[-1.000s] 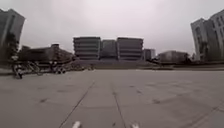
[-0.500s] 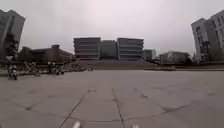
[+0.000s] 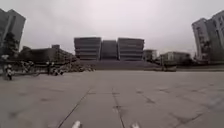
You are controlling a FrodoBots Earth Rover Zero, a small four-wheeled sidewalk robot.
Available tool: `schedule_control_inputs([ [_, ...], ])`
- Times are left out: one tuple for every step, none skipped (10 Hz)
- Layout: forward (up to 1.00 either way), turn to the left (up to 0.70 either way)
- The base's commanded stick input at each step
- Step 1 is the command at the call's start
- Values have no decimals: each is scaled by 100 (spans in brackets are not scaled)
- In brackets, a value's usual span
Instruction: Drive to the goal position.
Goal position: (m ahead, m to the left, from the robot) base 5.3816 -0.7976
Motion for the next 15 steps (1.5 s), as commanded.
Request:
schedule_control_inputs([
  [70,0],
  [70,0],
  [70,0],
  [70,0],
  [70,0],
  [70,0],
  [70,0],
  [70,0],
  [70,0],
  [70,0],
  [70,0],
  [70,0],
  [70,0],
  [70,0],
  [70,0],
])
